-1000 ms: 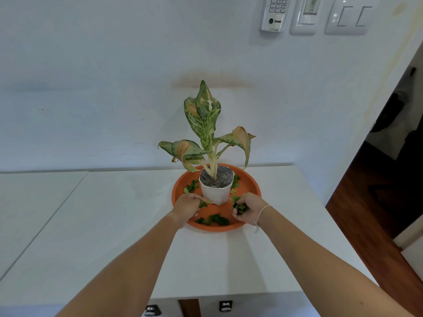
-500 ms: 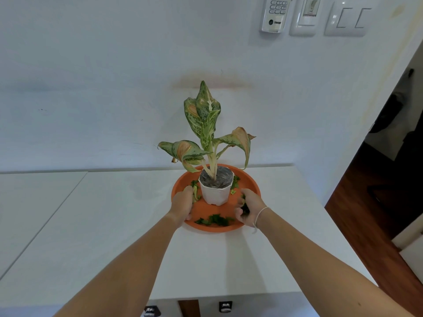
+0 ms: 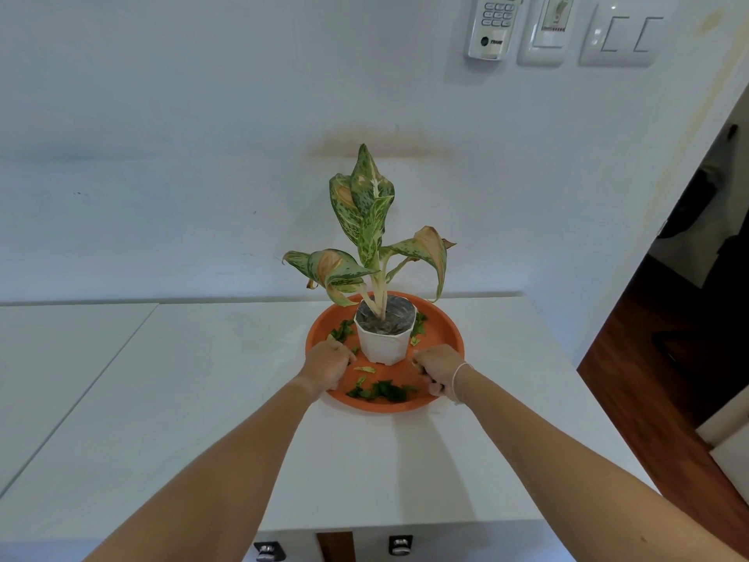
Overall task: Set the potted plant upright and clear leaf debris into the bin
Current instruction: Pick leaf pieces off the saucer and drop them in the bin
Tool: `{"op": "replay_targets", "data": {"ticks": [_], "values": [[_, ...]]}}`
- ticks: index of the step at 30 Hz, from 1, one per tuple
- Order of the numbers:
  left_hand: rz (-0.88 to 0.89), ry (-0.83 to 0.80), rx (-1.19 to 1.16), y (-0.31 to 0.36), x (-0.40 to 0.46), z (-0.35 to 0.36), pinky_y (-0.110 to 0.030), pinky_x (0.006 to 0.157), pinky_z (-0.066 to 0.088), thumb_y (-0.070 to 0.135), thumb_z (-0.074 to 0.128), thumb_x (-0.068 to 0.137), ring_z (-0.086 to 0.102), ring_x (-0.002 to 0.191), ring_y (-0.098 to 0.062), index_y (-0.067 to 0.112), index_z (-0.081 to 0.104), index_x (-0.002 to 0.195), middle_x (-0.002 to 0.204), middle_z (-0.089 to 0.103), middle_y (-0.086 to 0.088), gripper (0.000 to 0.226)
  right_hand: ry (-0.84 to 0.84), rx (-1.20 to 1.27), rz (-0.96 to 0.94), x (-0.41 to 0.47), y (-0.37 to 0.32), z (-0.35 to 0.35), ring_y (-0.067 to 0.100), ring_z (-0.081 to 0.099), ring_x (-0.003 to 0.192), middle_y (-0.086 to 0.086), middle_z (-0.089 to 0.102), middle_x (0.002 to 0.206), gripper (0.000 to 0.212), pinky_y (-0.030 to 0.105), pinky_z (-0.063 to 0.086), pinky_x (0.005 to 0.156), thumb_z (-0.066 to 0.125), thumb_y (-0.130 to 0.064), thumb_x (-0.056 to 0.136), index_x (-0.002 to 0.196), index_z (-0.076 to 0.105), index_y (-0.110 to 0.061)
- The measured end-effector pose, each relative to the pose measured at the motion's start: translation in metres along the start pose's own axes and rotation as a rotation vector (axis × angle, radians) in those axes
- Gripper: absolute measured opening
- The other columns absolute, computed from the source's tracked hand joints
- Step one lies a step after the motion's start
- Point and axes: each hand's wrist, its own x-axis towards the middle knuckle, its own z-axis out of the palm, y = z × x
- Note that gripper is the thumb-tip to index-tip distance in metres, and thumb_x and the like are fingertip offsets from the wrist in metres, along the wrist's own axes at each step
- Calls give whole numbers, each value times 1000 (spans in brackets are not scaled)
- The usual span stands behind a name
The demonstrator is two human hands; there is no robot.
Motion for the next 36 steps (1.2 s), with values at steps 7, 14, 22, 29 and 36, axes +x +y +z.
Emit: {"op": "replay_targets", "data": {"ticks": [7,14,22,29,36], "values": [[253,-5,487,-8,3,6,-30,81,51,22,31,99,62,86,-21,6,62,91,97,67,-14,37,33,-741,-288,0,2,12,14,45,61,-2,45,62,41,20,34,56,50,-35,95,57,44,-20],[329,-156,782,-16,11,10,-34,96,51,55,62,76,59,113,-21,30,50,133,126,61,3,63,43,-1110,-369,0,8,19,21,62,101,1,64,111,51,33,51,81,61,-56,79,114,57,-19],[313,-119,746,-17,15,15,-29,86,55,22,64,84,65,90,-18,15,69,93,100,71,-4,12,39,-1242,-453,-2,6,23,25,61,105,6,65,116,32,33,49,79,56,-32,91,119,58,-18],[357,-93,647,-21,7,18,-33,84,55,3,42,91,65,95,-26,14,61,84,100,68,-10,23,126,-1164,-376,-5,8,20,23,62,93,5,67,109,36,30,50,77,58,-39,89,115,58,-13],[311,-76,688,-19,10,16,-35,87,54,6,37,92,63,95,-25,7,63,99,106,67,-11,27,168,-1198,-334,-2,9,20,25,64,98,8,68,110,26,28,45,72,46,-26,97,109,63,-10]]}}
